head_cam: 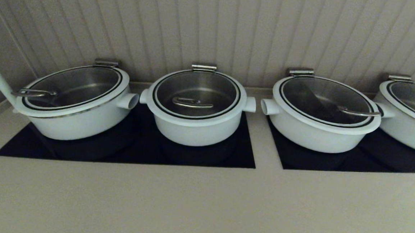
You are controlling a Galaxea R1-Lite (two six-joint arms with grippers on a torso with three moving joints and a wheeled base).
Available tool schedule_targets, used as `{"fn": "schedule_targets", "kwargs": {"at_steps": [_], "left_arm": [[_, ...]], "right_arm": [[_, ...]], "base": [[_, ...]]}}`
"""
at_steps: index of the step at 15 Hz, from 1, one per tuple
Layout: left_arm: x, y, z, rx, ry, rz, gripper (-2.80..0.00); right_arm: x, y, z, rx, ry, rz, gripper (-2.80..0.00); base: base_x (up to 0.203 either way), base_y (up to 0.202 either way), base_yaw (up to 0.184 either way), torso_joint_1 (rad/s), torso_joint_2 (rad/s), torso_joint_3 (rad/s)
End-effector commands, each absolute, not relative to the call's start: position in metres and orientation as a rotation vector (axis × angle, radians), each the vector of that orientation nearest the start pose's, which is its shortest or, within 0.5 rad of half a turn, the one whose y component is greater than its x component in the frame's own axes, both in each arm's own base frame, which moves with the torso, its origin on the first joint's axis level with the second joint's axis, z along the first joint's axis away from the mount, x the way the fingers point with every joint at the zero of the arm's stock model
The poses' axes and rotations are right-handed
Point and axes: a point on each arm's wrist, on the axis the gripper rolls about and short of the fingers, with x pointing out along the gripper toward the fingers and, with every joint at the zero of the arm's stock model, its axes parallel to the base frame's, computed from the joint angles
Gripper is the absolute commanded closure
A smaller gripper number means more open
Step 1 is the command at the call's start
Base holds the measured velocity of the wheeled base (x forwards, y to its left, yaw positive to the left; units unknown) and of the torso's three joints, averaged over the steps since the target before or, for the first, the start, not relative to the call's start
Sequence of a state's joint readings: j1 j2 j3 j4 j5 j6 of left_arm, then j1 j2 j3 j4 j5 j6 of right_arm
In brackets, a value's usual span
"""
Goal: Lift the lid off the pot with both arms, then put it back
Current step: Open the food pot lid a small opening with the left arm
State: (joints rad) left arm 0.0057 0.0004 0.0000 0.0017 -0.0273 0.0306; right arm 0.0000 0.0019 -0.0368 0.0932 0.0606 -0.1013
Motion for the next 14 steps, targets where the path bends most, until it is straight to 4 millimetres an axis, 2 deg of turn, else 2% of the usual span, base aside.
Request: {"fn": "schedule_targets", "kwargs": {"at_steps": [1,9,12,14], "left_arm": [[-0.0228,-0.0008,0.0752,0.031,0.003,-0.022,0.0],[-0.0228,-0.0008,0.0752,0.041,0.003,-0.023,0.0],[-0.0228,-0.001,0.0776,0.149,-0.022,-0.03,0.0],[-0.0228,-0.0009,0.0761,0.149,-0.008,-0.029,0.0]], "right_arm": [[-0.0256,0.0014,0.0757,-0.099,0.058,0.064,0.0],[-0.0256,0.0014,0.0757,-0.107,0.058,0.065,0.0],[-0.0256,0.0014,0.0757,-0.101,0.058,0.064,0.0],[-0.0256,0.0014,0.0757,-0.102,0.058,0.064,0.0]], "base": [[0.0,0.0,0.0,0.0,0.0,0.0],[0.0,0.0,0.0,0.0,0.0,0.0],[0.0,0.0,0.0,0.0,0.0,0.0],[0.0,0.0,0.0,0.0,0.0,0.0]]}}
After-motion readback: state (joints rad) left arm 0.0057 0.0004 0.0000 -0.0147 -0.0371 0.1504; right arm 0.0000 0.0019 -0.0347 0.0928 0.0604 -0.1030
